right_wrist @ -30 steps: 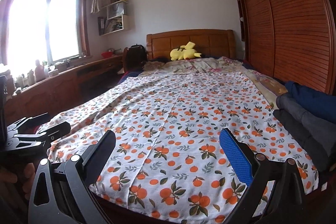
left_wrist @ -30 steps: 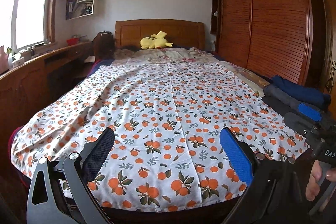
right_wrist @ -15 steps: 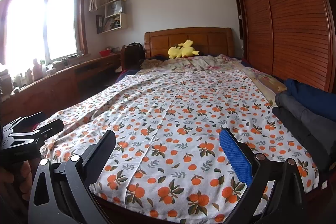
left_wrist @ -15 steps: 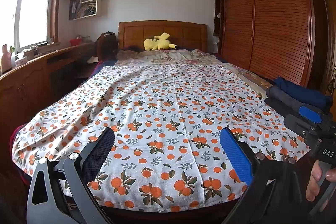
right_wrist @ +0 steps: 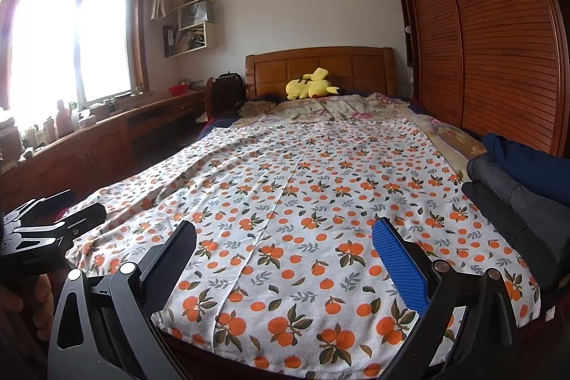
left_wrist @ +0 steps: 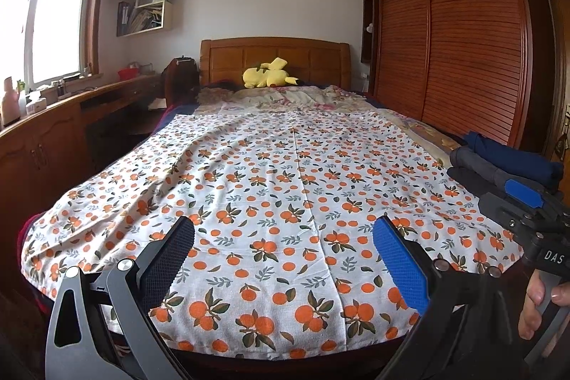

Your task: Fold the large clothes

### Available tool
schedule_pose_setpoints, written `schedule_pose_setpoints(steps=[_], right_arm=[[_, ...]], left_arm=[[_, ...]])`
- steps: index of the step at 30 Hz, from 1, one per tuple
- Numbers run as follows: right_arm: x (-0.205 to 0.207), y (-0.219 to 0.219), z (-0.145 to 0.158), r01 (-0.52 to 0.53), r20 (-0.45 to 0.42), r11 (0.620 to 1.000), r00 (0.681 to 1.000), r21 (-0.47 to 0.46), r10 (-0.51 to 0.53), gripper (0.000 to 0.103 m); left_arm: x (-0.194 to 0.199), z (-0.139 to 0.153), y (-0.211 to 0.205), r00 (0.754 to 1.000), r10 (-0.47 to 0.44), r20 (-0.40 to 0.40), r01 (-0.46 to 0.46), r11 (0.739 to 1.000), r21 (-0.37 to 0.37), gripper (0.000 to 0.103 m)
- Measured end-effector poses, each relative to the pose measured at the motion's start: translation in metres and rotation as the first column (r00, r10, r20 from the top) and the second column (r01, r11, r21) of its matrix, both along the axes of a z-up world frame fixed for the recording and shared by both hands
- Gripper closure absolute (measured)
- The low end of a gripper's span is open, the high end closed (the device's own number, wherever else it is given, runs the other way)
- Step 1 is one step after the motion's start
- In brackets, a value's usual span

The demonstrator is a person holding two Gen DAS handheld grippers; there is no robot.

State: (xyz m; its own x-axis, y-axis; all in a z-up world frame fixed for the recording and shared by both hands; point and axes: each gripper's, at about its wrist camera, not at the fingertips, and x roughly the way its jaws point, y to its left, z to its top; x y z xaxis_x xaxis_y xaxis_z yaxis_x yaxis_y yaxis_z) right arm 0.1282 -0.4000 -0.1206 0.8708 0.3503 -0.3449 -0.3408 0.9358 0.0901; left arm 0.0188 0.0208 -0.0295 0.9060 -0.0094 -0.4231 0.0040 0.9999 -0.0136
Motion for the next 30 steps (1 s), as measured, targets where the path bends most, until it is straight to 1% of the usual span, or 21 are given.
schedule_pose_setpoints(steps=[15, 30], right_arm=[[0.0017, -0.0022, 0.0027, -0.001, 0.002, 1.0, 1.0, 0.005, 0.001, 0.007], [0.0015, -0.0019, 0.0023, 0.0, 0.002, 1.0, 1.0, 0.005, 0.0, 0.007]], left_arm=[[-0.0045, 0.0059, -0.0061, 1.0, -0.001, 0.013, 0.001, 1.0, 0.004, 0.002], [-0.0049, 0.0055, -0.0068, 1.0, -0.001, 0.012, 0.001, 1.0, 0.006, 0.002]])
